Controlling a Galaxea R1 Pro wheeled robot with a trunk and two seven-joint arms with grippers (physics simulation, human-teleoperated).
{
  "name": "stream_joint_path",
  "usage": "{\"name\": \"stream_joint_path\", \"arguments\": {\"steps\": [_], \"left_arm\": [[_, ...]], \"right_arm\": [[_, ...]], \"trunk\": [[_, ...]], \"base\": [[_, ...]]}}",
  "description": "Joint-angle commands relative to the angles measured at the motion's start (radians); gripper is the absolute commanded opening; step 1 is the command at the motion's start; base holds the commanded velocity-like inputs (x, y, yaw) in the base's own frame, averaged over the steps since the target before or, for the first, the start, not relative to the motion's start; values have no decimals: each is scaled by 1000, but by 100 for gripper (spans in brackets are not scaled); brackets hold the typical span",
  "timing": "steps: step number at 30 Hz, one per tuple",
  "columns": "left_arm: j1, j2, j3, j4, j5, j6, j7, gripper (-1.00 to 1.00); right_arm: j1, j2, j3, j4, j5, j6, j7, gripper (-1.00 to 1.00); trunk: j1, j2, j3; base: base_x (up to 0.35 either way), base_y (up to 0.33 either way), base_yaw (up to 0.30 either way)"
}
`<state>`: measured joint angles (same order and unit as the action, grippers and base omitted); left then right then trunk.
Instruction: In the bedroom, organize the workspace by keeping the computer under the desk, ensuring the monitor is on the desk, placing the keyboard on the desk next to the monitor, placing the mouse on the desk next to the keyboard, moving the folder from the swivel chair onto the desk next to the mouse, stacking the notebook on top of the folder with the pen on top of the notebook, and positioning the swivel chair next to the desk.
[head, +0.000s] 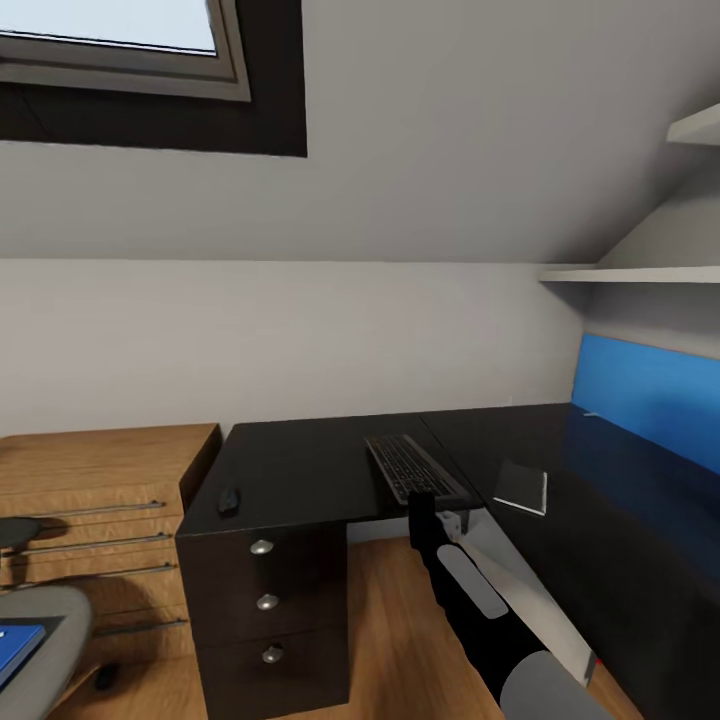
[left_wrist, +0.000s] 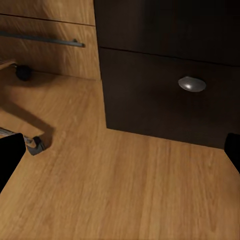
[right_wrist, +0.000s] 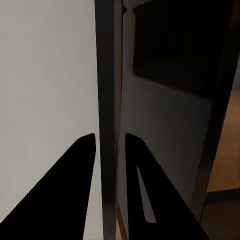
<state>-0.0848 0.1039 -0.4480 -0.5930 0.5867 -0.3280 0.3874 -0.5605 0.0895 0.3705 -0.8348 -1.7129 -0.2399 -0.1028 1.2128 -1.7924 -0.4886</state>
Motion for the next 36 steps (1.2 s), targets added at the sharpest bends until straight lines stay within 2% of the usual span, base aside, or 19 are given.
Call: {"name": "stream_joint_path", "arguments": {"steps": [1,9,17,25,32,36], "left_arm": [[-1,1,-9,-1,8,-5,8,100],[-1,0,-8,-2,7,-5,10,100],[-1,0,-8,-1,8,-5,10,100],[0,-3,-10,-7,6,-14,10,100],[-1,-4,-5,-10,5,-18,11,100],[-1,-4,0,-10,6,-18,11,100]], "right_arm": [[-1,-1,4,-1,-8,-8,-1,-100],[-1,-1,4,-1,-8,-10,-1,-100],[-1,-2,4,-1,-8,-11,-2,-100],[-1,-2,4,-1,-2,-13,0,-100],[-1,-2,4,-1,44,-13,-1,-100],[-1,-2,4,-1,55,-13,-1,-100]], "trunk": [[0,-1,-1],[0,-1,-1],[0,-1,-1],[0,-1,-1],[0,-1,-1],[15,-29,-14]], "base": [[33,-5,0],[7,-1,0],[-203,-77,0],[-27,-14,0],[-1,-1,0],[0,0,0]]}}
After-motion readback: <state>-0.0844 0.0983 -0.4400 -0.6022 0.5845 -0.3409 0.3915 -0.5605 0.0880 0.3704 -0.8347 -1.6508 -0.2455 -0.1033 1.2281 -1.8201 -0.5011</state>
